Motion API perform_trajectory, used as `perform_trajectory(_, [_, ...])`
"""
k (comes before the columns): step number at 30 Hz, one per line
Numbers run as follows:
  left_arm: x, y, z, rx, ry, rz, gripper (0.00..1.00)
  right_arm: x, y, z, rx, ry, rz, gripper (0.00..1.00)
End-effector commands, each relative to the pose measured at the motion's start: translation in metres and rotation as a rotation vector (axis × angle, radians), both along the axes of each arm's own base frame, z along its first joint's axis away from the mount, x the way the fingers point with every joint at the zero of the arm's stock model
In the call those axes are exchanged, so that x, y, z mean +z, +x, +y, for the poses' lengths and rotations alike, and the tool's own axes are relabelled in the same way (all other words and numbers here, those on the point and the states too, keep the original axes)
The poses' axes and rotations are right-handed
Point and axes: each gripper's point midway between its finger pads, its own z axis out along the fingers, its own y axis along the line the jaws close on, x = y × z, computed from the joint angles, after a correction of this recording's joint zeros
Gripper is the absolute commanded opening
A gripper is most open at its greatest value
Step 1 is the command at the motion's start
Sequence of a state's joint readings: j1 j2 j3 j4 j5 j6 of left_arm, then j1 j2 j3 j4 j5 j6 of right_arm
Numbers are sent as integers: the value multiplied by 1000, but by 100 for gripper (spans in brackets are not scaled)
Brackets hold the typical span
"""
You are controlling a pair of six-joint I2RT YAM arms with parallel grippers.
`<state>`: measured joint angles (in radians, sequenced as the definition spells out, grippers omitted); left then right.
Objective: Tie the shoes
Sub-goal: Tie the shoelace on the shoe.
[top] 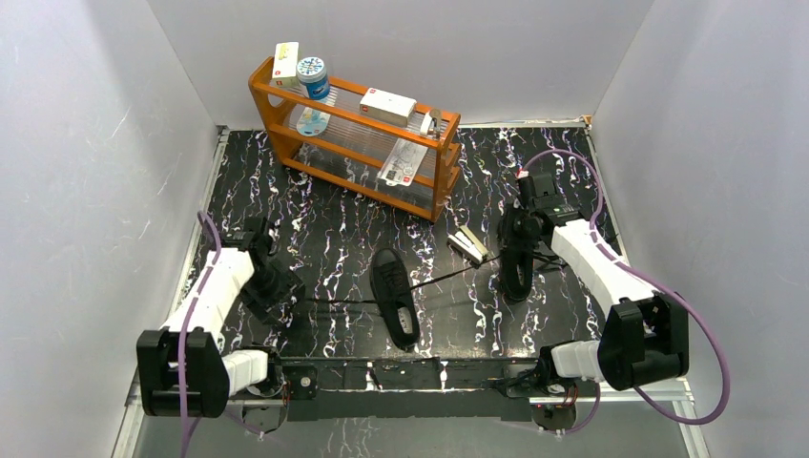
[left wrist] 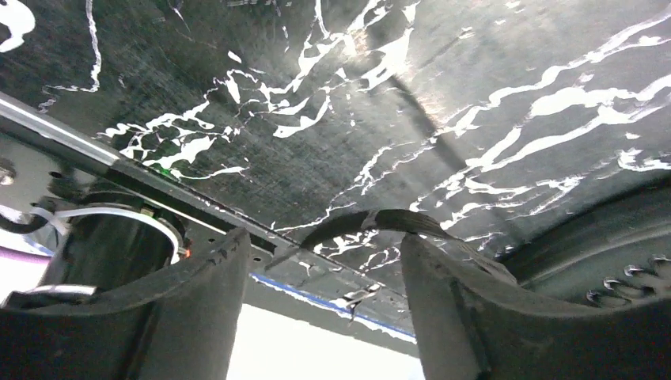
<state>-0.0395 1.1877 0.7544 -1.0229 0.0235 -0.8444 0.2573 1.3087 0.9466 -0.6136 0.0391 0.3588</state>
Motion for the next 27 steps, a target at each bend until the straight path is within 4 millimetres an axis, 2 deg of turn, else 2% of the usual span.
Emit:
perform_trajectory(1, [49,18,15,-51,73,-162,75,35,6,29,157,124,-58,0])
perform_trajectory(4, [76,43,3,-167,3,-312,79,40,0,34,209,136,-20,0])
perform_trajectory(6, [80,51,-7,-210,-44,-342,85,45,0,37,239,140,-19,0])
perform_trajectory(8, [81,53,-14,-230,-68,-334,87,48,1,36,247,132,-17,0])
perform_trajectory(11, [82,65,-52,-370,-213,-451,85,54,2,39,260,139,-12,0])
perform_trajectory(14, [72,63,-90,-485,-350,-453,74,60,1,44,268,166,-13,0])
perform_trajectory(18, [66,62,-120,-559,-435,-446,52,67,-2,46,278,177,-20,0])
perform_trajectory(19, [67,61,-128,-619,-471,-475,50,67,-3,46,278,175,-23,0])
perform_trajectory(21, [72,57,-141,-775,-517,-537,53,67,-3,45,278,171,-26,0])
perform_trajectory(23, [74,52,-150,-923,-519,-570,63,67,-4,45,277,172,-22,0])
perform_trajectory(25, [83,55,-164,-1097,-546,-618,67,69,-5,48,278,186,-17,0])
perform_trajectory(27, [80,58,-176,-1301,-467,-640,71,70,-7,48,271,195,-7,0])
